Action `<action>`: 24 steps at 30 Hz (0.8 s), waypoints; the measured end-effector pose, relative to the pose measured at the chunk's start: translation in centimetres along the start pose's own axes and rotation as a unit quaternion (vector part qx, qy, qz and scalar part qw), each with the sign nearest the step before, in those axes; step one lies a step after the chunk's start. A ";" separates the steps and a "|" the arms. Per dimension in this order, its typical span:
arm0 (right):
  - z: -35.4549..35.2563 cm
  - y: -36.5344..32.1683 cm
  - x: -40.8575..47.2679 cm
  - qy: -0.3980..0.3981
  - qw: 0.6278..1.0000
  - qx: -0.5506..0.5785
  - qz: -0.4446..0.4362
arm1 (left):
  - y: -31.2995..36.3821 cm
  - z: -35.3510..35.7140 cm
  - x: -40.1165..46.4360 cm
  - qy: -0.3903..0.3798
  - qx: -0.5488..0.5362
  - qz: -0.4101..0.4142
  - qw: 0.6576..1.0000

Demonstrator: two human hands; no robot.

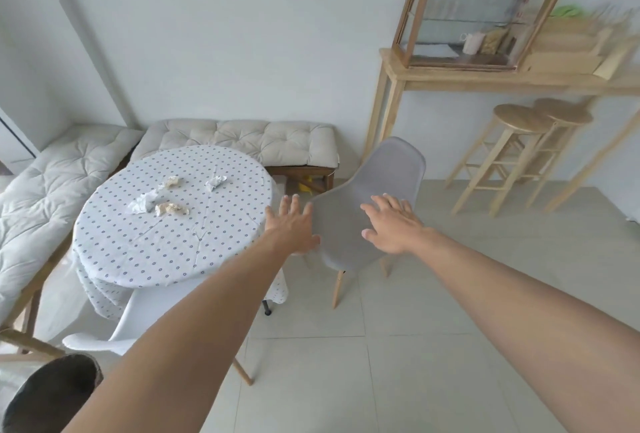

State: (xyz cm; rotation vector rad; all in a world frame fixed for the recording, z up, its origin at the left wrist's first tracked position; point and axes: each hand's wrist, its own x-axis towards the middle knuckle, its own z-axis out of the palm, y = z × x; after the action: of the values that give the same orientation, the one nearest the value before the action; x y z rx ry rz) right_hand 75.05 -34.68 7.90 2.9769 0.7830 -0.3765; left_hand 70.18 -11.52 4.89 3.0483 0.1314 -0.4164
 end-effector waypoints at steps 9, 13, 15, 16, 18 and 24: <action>-2.3 10.2 12.8 0.016 0.999 -0.021 -0.039 | 5.4 -2.1 15.5 0.029 -0.023 -0.016 0.999; -3.9 13.6 20.6 0.005 0.997 -0.020 -0.073 | 4.5 -4.5 22.1 0.025 -0.034 -0.054 0.998; -5.1 15.0 24.5 0.013 0.996 -0.020 -0.085 | 4.0 -5.6 24.8 0.019 -0.029 -0.075 0.997; -5.6 15.6 26.3 0.015 0.996 -0.011 -0.089 | 3.8 -6.1 25.9 0.017 -0.033 -0.084 0.996; -6.2 16.6 29.5 0.009 0.994 -0.005 -0.106 | 3.6 -6.5 27.9 0.016 -0.040 -0.101 0.994; -7.1 18.2 40.8 0.008 0.978 -0.028 -0.209 | 2.9 -6.5 32.5 0.012 -0.066 -0.197 0.978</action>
State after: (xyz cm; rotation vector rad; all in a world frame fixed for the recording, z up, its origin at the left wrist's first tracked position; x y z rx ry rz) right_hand 119.92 -30.24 4.48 2.7488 1.3980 -0.3354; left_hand 103.33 -11.44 2.49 2.8870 0.7411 -0.3719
